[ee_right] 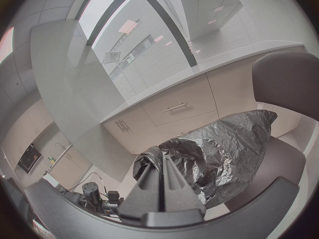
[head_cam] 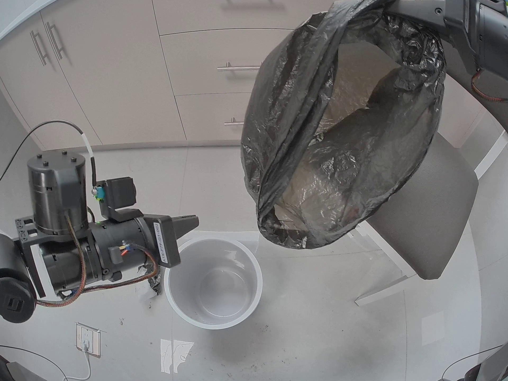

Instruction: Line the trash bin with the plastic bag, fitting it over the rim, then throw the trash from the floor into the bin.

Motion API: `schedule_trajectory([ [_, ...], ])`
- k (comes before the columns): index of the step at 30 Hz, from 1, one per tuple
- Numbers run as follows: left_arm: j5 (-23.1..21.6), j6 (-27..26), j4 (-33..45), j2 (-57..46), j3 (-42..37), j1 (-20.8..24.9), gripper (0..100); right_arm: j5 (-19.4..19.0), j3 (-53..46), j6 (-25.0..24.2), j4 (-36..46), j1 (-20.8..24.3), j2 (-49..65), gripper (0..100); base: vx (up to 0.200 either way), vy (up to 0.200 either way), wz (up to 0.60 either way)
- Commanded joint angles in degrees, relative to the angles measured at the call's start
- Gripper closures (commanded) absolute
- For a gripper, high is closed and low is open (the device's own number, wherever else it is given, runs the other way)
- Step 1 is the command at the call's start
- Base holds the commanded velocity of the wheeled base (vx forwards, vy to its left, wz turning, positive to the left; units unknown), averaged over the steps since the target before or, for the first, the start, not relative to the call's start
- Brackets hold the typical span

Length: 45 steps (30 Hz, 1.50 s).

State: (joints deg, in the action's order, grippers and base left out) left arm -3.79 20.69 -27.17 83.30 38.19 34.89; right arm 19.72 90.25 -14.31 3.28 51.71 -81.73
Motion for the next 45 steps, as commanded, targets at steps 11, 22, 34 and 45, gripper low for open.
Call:
schedule_trajectory([
  [11, 10.2, -0.7, -8.2, 6.6, -1.9, 6.5, 0, 3.8, 7.5, -0.5, -1.0, 1.0, -5.6, 100, 0.0, 0.0, 0.0],
  [22, 23.5, -1.4, -26.0, 17.0, -1.5, 11.7, 0, 3.8, 9.7, -0.8, -1.2, 4.8, -5.9, 100, 0.0, 0.0, 0.0],
  [34, 27.6, -4.7, -34.4, 22.2, -1.3, 16.1, 0, 3.9, 10.6, -0.8, -1.1, 6.3, -5.9, 100, 0.0, 0.0, 0.0],
  [45, 35.1, -4.9, -41.4, 23.2, -0.8, 14.8, 0, 5.2, 10.2, -0.7, -1.0, 7.3, -5.2, 100, 0.0, 0.0, 0.0],
])
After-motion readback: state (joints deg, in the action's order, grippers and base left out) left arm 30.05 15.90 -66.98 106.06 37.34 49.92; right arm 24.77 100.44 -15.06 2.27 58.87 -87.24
